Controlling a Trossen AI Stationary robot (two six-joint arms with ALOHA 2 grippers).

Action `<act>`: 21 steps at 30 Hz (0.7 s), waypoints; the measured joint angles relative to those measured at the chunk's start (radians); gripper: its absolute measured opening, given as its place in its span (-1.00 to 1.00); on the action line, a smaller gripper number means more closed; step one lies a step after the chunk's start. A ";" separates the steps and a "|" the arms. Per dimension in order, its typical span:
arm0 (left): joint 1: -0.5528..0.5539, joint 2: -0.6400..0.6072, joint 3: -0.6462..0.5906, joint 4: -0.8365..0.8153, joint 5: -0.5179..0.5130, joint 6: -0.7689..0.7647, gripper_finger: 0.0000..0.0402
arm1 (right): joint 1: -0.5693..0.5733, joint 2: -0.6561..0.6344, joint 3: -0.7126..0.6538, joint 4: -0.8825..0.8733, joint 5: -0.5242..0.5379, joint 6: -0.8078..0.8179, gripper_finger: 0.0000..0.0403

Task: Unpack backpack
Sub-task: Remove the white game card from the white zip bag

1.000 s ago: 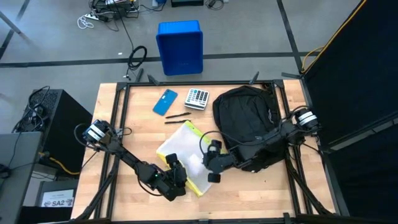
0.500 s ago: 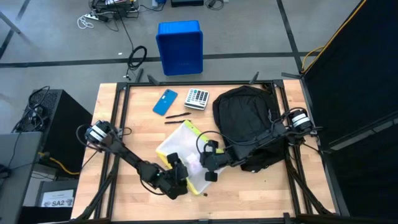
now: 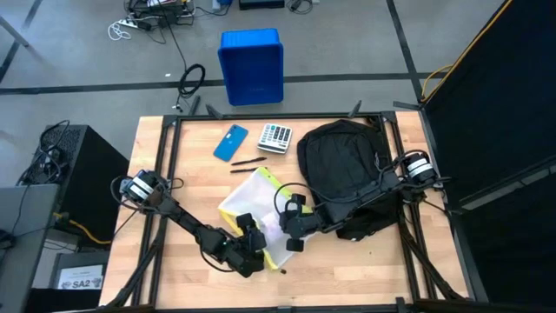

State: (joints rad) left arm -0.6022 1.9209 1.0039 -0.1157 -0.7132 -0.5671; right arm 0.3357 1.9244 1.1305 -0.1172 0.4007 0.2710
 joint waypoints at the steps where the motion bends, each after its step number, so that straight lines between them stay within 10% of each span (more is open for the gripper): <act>1: 0.000 0.000 0.000 -0.009 -0.001 -0.008 0.75 | -0.003 0.000 0.000 -0.006 0.003 0.000 -1.00; 15: 0.021 0.000 0.031 -0.049 -0.009 0.038 0.75 | -0.026 0.009 -0.003 -0.089 -0.068 0.026 -1.00; 21: 0.020 0.000 0.063 0.018 0.169 0.048 0.75 | -0.038 0.009 -0.003 -0.091 -0.068 0.026 -1.00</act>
State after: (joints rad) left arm -0.5823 1.9213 1.0667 -0.0982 -0.5445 -0.5189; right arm 0.2980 1.9335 1.1271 -0.2085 0.3328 0.2970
